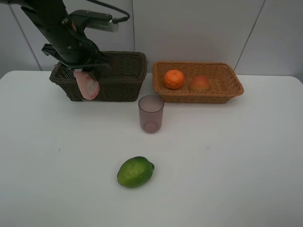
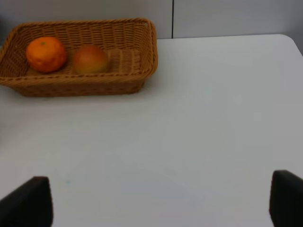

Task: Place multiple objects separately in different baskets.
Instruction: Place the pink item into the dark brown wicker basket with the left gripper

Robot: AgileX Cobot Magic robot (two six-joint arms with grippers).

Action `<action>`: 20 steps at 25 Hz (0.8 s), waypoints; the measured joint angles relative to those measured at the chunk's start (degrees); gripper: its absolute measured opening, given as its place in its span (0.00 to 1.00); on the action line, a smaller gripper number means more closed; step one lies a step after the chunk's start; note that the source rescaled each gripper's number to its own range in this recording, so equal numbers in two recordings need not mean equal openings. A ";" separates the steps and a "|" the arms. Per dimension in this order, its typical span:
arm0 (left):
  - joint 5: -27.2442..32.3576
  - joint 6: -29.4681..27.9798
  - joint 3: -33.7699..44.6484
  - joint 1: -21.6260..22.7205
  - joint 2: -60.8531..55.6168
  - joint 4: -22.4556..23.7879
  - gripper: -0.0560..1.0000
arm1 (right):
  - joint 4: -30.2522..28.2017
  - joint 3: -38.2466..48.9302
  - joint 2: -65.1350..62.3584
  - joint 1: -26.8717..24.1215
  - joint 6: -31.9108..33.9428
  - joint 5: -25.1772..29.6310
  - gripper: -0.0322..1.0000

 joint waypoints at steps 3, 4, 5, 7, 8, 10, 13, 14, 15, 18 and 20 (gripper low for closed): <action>-4.09 0.00 -2.16 0.00 0.00 0.00 0.44 | 0.00 0.00 0.00 0.00 0.00 0.00 0.97; -6.04 0.00 -2.65 0.00 0.00 0.07 0.44 | 0.00 0.00 0.00 0.00 0.00 0.00 0.97; -8.10 0.05 -3.00 0.00 0.00 0.11 0.44 | 0.00 0.00 0.00 0.00 0.00 0.00 0.97; -12.45 0.05 -3.12 0.00 0.00 0.32 0.44 | 0.00 0.00 0.00 0.00 0.00 0.00 0.97; -14.93 0.18 -3.12 0.00 0.16 0.76 0.44 | 0.00 0.00 0.00 0.00 0.00 0.00 0.97; -20.23 0.53 -3.12 0.00 1.17 2.10 0.44 | 0.00 0.00 0.00 0.00 0.00 0.00 0.97; -27.66 1.14 -3.12 0.00 3.99 4.02 0.44 | 0.00 0.00 0.00 0.00 0.00 0.00 0.97; -29.81 1.24 -3.12 0.00 5.23 4.35 0.44 | 0.00 0.00 0.00 0.00 0.00 0.00 0.97; -32.34 1.31 -3.12 0.00 6.34 4.54 0.44 | 0.00 0.00 0.00 0.00 0.00 0.00 0.97; -37.78 1.42 -3.12 0.00 10.08 4.70 0.44 | 0.00 0.00 0.00 0.00 0.00 0.00 0.97; -40.01 1.48 -3.12 0.00 12.42 4.70 0.44 | 0.00 0.00 0.00 0.00 0.00 0.00 0.97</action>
